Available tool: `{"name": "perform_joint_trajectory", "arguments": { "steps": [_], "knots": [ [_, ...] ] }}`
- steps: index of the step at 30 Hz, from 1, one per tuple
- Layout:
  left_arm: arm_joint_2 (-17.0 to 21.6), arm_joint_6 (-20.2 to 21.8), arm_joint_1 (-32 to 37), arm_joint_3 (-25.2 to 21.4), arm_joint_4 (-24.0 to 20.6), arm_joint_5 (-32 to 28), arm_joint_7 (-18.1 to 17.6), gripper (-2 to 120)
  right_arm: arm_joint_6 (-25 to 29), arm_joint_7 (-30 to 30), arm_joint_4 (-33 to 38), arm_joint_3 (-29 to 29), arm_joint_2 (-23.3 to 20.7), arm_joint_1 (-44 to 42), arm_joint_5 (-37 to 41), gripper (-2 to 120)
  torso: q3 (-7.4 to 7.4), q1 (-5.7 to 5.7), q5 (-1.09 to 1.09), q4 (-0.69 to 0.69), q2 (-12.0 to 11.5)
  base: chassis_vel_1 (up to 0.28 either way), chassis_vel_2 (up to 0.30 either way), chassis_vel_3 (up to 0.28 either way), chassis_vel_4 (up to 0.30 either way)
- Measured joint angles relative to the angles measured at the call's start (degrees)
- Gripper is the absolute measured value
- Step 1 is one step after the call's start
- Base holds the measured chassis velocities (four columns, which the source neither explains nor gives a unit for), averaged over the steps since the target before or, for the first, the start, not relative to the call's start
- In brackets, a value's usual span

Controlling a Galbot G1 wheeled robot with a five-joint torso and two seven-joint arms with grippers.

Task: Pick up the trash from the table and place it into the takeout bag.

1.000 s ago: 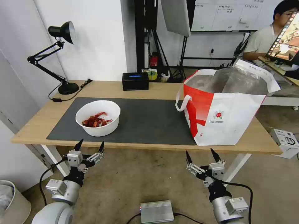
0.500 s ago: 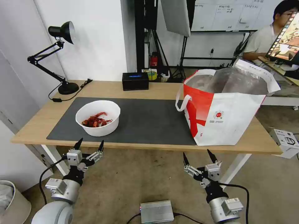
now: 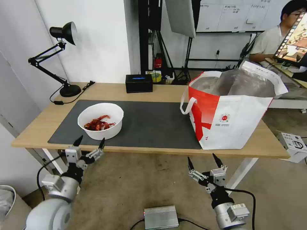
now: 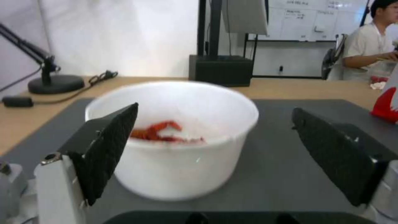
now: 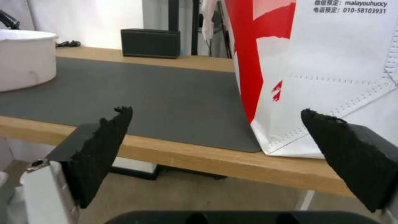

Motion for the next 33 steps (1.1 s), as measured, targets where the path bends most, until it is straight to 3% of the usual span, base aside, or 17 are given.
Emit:
{"name": "perform_joint_trajectory", "arguments": {
  "steps": [3,4,8,9,11,13,16,17,20,21,24,33],
  "knots": [
    [6.48,4.45,-3.14,-0.41,-1.09,-5.98,-3.22,100,0.02,0.01,0.00,0.01,0.00,0.01,0.01,100,0.00,0.01,-0.01,0.00,0.00,0.000,0.000,0.000,0.000],
    [6.48,4.45,-3.14,-0.41,-1.09,-5.98,-3.22,100,0.02,0.01,0.00,0.01,0.00,0.01,0.01,100,0.00,0.01,-0.01,0.00,0.00,0.000,0.000,0.000,0.000],
    [14.99,10.18,-9.28,0.28,-0.21,-13.81,-9.70,100,0.03,0.02,0.00,0.01,-0.01,0.02,0.02,100,0.00,0.01,0.00,0.01,0.00,0.000,0.000,0.000,0.000],
    [14.99,10.18,-9.28,0.28,-0.21,-13.81,-9.70,100,0.03,0.02,0.00,0.01,-0.01,0.02,0.02,100,0.00,0.01,0.00,0.01,0.00,0.000,0.000,0.000,0.000],
    [19.06,13.38,-14.78,2.49,2.18,-19.11,-13.77,100,0.04,0.03,0.00,0.02,-0.01,0.02,0.03,100,0.01,0.01,-0.01,0.00,0.00,0.000,0.000,0.000,0.000],
    [20.18,14.30,-16.78,3.40,3.10,-20.99,-15.24,100,0.04,0.03,0.00,0.02,-0.01,0.02,0.03,100,0.01,0.01,-0.01,-0.01,0.00,0.000,0.000,0.000,0.000],
    [23.28,19.48,-25.12,8.16,7.38,-28.35,-21.03,100,0.04,0.03,0.00,0.02,-0.01,0.02,0.05,100,0.01,0.01,-0.01,0.00,0.00,0.000,0.000,0.000,0.000],
    [23.28,19.48,-25.12,8.16,7.38,-28.35,-21.03,100,0.04,0.03,0.00,0.02,-0.01,0.02,0.05,100,0.01,0.01,-0.01,0.00,0.00,0.000,0.000,0.000,0.000],
    [24.27,26.16,-32.17,11.89,11.45,-33.42,-22.52,100,0.04,0.03,0.00,0.02,-0.01,0.02,0.06,100,0.01,0.01,-0.02,0.00,-0.01,0.000,0.000,0.000,0.000],
    [24.27,26.16,-32.17,11.89,11.45,-33.42,-22.52,100,0.04,0.03,0.00,0.02,-0.01,0.02,0.06,100,0.01,0.01,-0.02,0.00,-0.01,0.000,0.000,0.000,0.000],
    [24.47,33.95,-38.00,13.97,14.68,-37.46,-22.25,100,0.04,0.03,0.01,0.02,-0.01,0.02,0.07,100,0.01,0.01,-0.02,0.00,0.00,0.000,0.000,0.000,0.000],
    [25.88,35.47,-46.24,19.45,21.87,-43.46,-21.36,100,0.04,0.04,0.01,0.02,-0.01,0.02,0.09,100,0.01,0.01,0.00,-0.01,0.00,0.000,0.000,0.000,0.000]
  ]
}}
